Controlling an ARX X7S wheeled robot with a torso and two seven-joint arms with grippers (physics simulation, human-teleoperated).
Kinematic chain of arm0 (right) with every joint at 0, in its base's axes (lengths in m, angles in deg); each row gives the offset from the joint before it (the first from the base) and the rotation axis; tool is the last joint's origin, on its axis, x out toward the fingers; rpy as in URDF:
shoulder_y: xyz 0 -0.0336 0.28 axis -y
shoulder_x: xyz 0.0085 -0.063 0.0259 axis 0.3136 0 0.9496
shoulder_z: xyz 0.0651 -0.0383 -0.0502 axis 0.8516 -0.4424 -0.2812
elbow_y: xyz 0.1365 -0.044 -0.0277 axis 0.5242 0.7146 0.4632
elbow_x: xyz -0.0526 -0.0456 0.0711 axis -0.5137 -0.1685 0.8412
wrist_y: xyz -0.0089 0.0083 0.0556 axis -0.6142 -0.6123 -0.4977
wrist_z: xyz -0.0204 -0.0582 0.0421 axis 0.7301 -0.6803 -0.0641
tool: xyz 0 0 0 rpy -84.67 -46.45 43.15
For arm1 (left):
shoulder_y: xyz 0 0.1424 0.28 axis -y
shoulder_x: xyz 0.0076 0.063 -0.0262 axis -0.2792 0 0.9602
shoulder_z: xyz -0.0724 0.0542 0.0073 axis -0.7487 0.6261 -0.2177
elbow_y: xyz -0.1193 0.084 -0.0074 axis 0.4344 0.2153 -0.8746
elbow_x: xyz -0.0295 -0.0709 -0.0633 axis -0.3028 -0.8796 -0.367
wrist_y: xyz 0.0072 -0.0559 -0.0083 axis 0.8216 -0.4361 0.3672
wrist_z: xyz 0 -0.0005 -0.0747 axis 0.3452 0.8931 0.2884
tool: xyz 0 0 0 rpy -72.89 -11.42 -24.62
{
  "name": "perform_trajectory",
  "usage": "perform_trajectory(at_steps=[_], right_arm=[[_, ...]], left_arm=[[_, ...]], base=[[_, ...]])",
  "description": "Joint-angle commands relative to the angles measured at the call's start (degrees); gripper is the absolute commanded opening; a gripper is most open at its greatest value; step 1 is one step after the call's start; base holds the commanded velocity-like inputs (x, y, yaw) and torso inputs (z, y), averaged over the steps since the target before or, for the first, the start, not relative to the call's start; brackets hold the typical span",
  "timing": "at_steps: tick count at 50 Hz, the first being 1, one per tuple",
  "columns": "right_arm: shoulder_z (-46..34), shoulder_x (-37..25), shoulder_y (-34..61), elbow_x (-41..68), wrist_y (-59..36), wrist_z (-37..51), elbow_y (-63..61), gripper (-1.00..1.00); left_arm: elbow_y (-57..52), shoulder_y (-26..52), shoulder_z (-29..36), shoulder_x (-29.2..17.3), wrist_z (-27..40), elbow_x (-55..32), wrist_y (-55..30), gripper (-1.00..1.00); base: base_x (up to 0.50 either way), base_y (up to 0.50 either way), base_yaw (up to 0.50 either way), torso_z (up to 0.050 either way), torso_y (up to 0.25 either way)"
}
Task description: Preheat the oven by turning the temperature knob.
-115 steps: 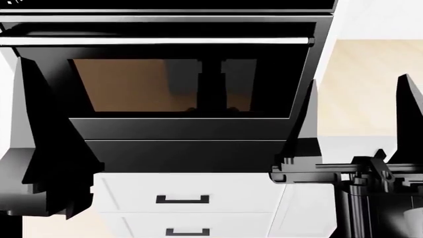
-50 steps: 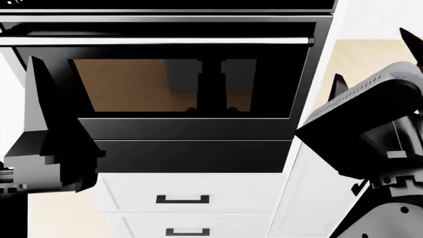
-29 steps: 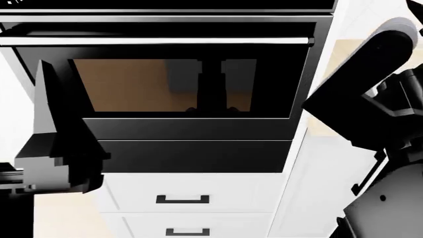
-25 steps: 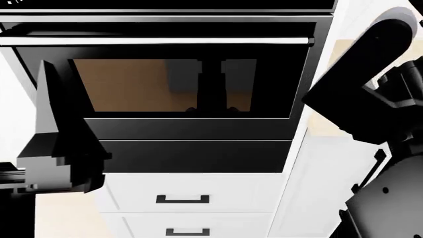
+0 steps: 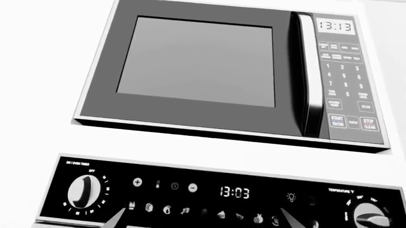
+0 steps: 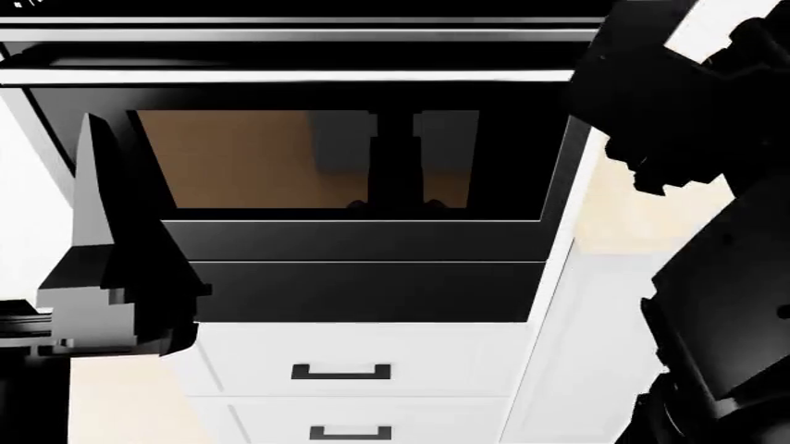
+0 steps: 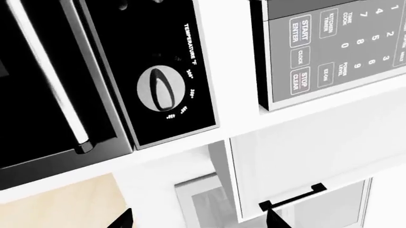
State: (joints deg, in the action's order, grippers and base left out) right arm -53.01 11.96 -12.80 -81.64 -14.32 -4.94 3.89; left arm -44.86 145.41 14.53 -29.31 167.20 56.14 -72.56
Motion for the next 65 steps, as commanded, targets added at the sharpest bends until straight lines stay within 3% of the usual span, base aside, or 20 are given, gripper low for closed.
perform_trajectory(at_steps=[1, 43, 65], right_arm=[[0.2, 1.0, 2.9, 2.2, -0.4, 1.7, 6.2, 1.00], [-3.5, 4.8, 16.8, 4.3, 1.5, 8.6, 25.4, 1.00], [-5.0, 7.0, 20.5, 9.6, 4.5, 18.7, 38.3, 1.00]], left_arm=[[0.8, -0.8, -0.5, -0.2, -0.6, -0.4, 1.1, 1.00], [3.4, -2.7, -3.4, -2.8, -3.4, -3.0, 6.3, 1.00], [9.6, -4.9, -3.7, -2.6, -6.1, -5.3, 11.5, 1.00]], base=[[0.00, 0.00, 0.00, 0.000, 0.000], [0.00, 0.00, 0.00, 0.000, 0.000], [0.00, 0.00, 0.00, 0.000, 0.000]])
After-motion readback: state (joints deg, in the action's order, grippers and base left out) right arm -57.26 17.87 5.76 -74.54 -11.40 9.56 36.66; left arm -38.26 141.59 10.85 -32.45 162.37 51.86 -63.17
